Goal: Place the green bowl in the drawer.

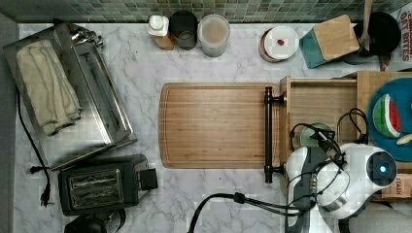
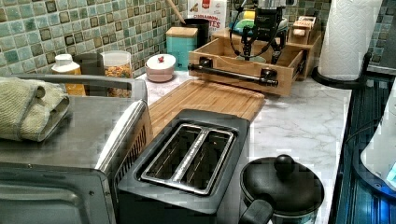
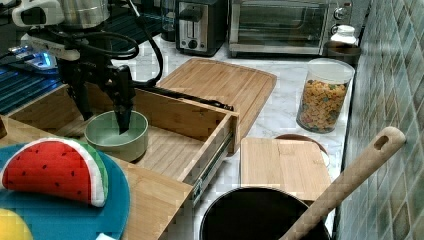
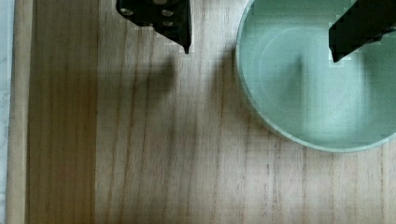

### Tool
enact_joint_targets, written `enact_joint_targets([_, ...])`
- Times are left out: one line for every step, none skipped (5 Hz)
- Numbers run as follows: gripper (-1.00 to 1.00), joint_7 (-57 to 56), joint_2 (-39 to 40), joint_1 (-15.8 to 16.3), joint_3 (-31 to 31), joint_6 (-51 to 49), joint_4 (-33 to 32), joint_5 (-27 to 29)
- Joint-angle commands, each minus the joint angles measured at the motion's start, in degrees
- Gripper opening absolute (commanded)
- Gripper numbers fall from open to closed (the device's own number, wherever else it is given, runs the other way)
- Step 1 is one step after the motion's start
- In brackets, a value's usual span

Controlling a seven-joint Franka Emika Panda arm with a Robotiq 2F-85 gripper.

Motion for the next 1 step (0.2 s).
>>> enact_joint_targets([1.0, 2.3, -2.8, -0.1, -1.1, -0.1, 1.3, -1.3])
